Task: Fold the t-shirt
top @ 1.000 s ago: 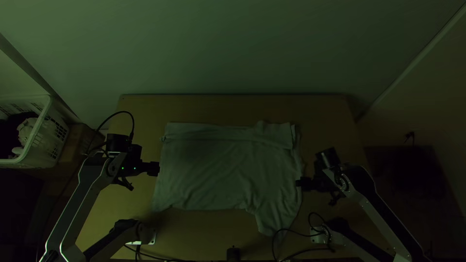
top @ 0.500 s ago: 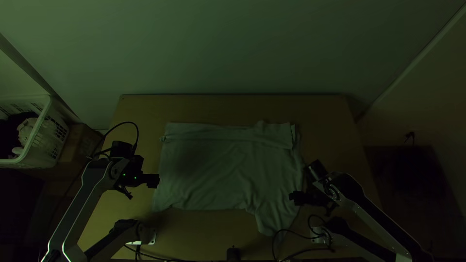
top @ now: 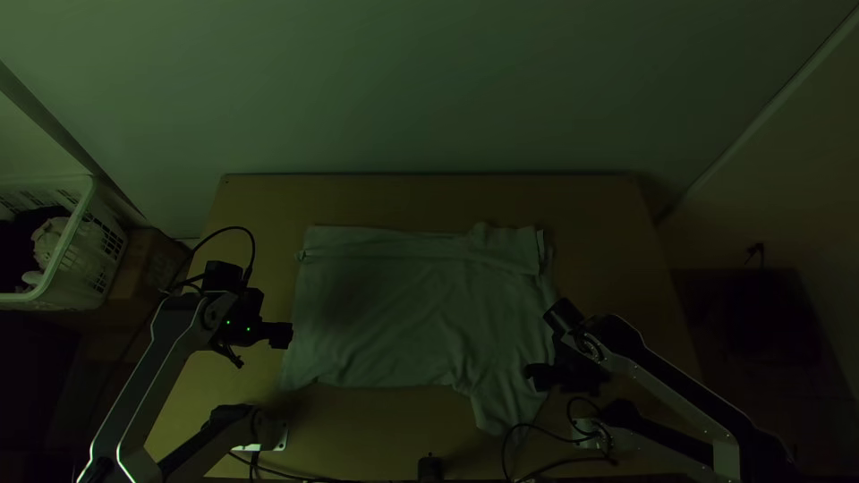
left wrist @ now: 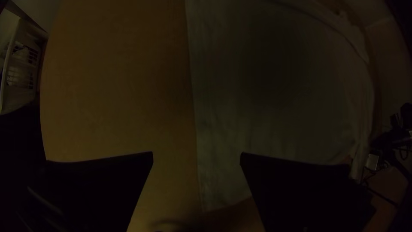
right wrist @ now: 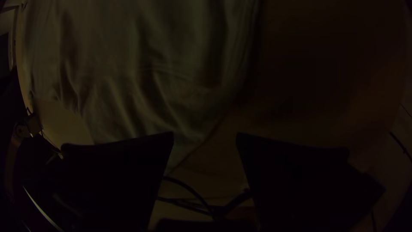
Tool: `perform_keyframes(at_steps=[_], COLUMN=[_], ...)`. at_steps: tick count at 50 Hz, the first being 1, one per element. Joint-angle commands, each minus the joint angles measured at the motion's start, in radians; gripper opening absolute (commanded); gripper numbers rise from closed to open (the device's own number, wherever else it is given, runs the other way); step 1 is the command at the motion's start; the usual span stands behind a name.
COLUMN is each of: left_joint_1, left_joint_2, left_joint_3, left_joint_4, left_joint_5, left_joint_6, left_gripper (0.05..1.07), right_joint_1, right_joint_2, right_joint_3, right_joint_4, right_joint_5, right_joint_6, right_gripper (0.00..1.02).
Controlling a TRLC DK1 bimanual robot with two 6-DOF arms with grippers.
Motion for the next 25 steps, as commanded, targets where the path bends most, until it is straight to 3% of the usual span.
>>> perform_keyframes(at_steps=[1,4,9,13,16,21,25], left_joint_1=[0.007,0.009,0.018,0.02,0.02,0.02,0.038], left_joint_2=[0.014,0.016,0.026,0.037,0.04,0.045,0.046], left_joint_3=[-0.03,-0.033,-0.037,-0.038,-0.04,-0.044,-0.047], left_joint_4=[-0.012,-0.012,-0.011,-0.006,-0.003,-0.001,-0.006], left_joint_5=[-0.002,-0.002,-0.002,-0.002,-0.002,-0.002,-0.004], left_joint_6=[0.032,0.043,0.057,0.058,0.058,0.066,0.1], left_gripper=[1.03,1.03,1.03,1.03,1.03,1.03,1.03], right_joint_1=[0.013,0.027,0.03,0.034,0.048,0.06,0.062], right_joint_2=[0.031,0.033,0.053,0.076,0.094,0.13,0.163], right_joint_3=[-0.042,-0.051,-0.062,-0.065,-0.063,-0.06,-0.054], right_joint_4=[0.01,0.02,0.061,0.07,0.079,0.093,0.118], right_joint_5=[-0.03,-0.041,-0.041,-0.041,-0.041,-0.041,-0.038], right_joint_6=[0.02,0.02,0.019,0.016,0.014,-0.001,-0.02], right_gripper=[0.67,0.66,0.51,0.5,0.43,0.27,0.02])
